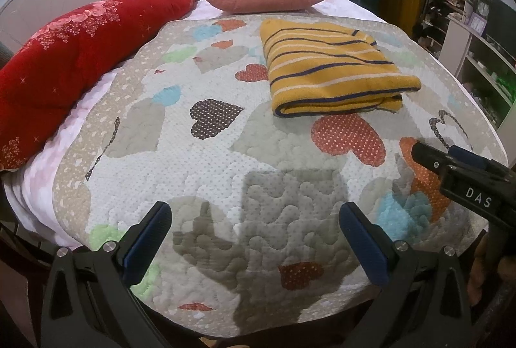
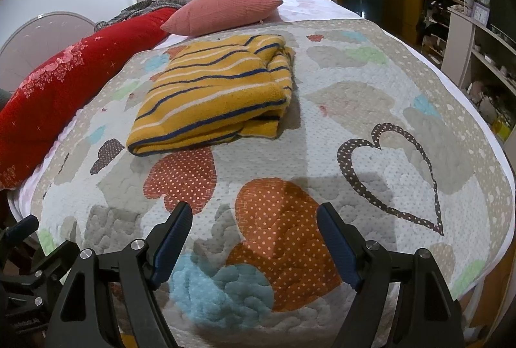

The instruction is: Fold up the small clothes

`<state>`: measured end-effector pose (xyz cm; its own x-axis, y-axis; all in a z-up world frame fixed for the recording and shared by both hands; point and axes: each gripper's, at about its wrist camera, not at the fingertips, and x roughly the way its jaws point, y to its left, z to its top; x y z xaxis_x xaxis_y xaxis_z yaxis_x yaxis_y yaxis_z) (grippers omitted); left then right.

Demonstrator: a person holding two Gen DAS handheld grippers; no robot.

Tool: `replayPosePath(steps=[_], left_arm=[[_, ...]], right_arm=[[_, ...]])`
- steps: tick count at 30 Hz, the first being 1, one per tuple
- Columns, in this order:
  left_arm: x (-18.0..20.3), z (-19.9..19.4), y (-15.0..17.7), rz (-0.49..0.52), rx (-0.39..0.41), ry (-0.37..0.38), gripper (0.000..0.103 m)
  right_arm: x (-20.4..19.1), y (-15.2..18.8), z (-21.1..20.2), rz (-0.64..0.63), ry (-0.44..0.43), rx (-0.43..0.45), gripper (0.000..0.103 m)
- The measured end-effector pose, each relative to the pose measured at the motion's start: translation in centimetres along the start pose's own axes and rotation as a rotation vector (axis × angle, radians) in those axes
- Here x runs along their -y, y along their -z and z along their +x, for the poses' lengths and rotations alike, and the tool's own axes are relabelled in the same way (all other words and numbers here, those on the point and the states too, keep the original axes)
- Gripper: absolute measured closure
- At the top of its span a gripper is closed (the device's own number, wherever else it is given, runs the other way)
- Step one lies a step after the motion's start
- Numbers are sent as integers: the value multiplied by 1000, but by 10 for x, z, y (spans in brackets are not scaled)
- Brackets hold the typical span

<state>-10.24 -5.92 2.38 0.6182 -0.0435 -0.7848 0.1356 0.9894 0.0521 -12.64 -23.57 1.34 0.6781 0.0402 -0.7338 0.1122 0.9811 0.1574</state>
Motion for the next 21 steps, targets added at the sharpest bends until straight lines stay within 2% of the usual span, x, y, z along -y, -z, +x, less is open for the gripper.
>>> replayPosePath(steps=[13, 17, 21], left_arm=[[6, 14, -2, 12, -37, 27, 0], [0, 17, -4, -9, -25, 42, 0], [-6, 31, -8, -39, -60, 56, 0]], right_arm=[[9, -2, 9, 10, 18, 0, 19], [6, -3, 15, -4, 36, -9, 18], [5, -4, 16, -25, 52, -5, 18]])
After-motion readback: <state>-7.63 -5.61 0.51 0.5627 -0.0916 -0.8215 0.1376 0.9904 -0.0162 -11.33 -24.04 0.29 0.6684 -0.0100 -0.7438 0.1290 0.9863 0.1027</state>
